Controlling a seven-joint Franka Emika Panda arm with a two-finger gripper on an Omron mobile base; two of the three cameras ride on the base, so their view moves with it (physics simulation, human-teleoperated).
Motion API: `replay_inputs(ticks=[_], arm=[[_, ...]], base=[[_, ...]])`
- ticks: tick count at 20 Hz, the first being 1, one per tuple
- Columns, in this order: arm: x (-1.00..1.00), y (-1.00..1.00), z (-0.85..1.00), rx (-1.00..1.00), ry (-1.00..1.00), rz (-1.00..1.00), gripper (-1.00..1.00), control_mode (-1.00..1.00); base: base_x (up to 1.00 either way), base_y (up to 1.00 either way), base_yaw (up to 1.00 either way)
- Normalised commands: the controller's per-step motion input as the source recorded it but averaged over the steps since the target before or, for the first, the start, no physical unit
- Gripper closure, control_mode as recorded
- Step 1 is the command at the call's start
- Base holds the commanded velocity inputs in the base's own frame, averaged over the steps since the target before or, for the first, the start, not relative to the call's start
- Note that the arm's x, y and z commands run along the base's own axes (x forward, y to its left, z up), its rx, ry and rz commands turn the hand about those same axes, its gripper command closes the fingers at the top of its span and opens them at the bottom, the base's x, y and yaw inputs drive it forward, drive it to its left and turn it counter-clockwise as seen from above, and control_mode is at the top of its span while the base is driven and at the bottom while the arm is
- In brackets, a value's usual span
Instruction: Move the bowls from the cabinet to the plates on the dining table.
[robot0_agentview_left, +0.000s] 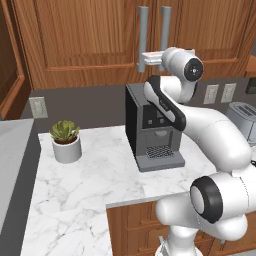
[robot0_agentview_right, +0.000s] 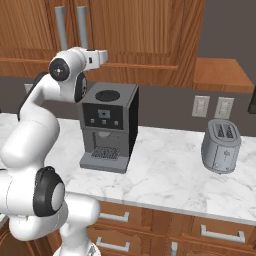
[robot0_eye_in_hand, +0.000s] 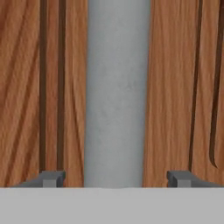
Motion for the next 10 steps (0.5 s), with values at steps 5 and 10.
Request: replay_inputs(ticks=[5, 10], arm=[[0.06, 0.02, 0.00, 0.00, 0.03, 0.00, 1.00, -1.00], [-0.30, -0.15, 0.06, 0.03, 0.04, 0.03, 1.00, -1.00]], base=[[0.00, 0.00, 0.00], [0.00, 0.00, 0.00]])
